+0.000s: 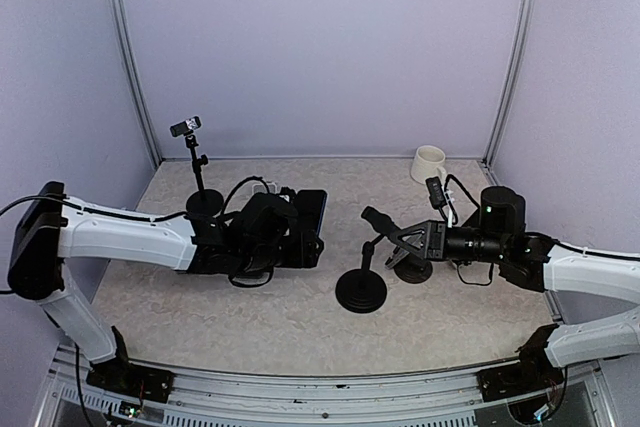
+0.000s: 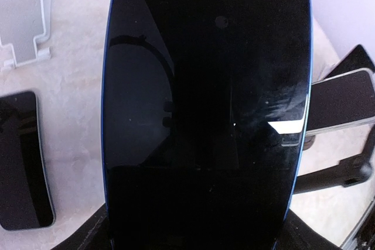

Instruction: Remove the phone from the phone stand

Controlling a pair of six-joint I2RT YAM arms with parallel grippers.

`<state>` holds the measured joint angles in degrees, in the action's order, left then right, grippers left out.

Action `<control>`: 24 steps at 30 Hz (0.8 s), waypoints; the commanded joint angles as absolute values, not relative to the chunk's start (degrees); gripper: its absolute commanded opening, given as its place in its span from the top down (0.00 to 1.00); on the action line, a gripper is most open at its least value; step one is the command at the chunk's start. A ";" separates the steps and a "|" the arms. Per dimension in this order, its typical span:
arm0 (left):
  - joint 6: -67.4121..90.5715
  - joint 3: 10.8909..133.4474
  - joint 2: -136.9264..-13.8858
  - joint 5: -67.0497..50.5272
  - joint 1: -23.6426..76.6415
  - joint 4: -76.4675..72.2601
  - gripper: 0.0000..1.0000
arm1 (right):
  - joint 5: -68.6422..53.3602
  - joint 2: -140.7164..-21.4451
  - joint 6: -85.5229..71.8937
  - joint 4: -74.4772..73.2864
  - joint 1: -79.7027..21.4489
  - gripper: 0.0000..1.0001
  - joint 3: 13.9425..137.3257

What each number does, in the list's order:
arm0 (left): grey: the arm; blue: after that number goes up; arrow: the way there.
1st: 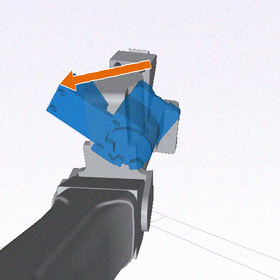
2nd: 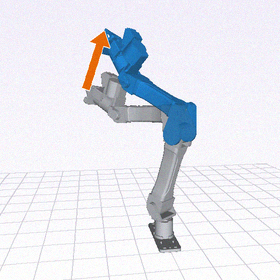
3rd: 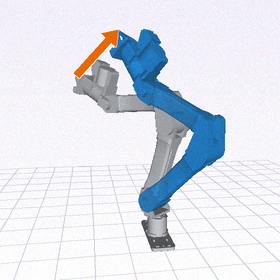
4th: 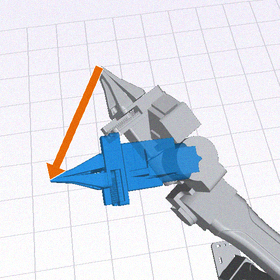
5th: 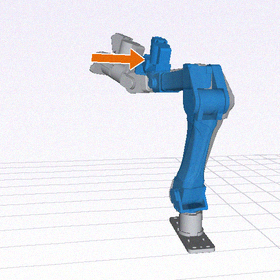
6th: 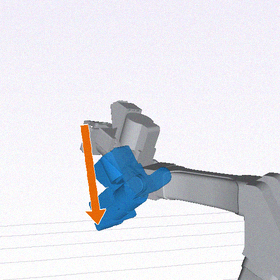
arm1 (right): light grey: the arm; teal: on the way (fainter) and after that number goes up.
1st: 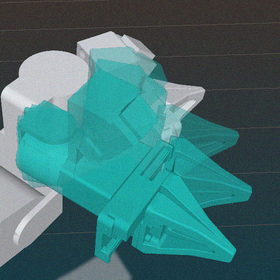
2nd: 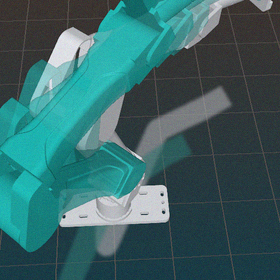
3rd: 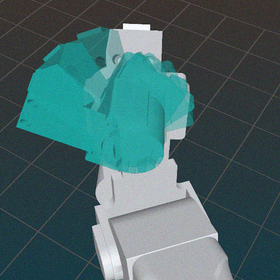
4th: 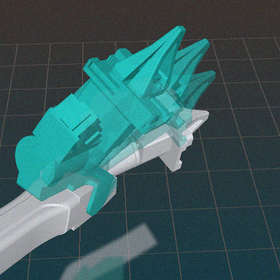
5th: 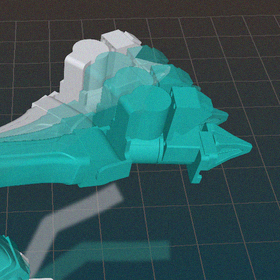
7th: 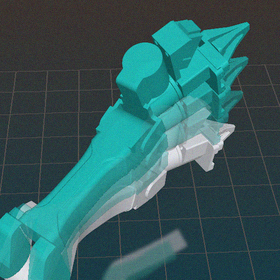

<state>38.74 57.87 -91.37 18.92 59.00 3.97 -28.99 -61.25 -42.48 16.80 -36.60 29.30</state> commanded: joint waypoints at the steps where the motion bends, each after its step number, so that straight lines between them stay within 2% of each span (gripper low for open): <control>1: 45.80 61.56 -96.09 21.56 58.71 8.13 0.82 | -27.22 -59.66 -41.62 17.44 -36.67 1.00 30.85; 11: 49.97 69.86 -107.08 22.83 58.58 15.10 0.83 | -26.54 -57.95 -41.32 16.71 -36.41 1.00 30.30; 24: 53.21 76.08 -115.05 24.87 59.14 19.90 0.73 | -27.16 -58.19 -41.14 17.68 -36.21 1.00 30.11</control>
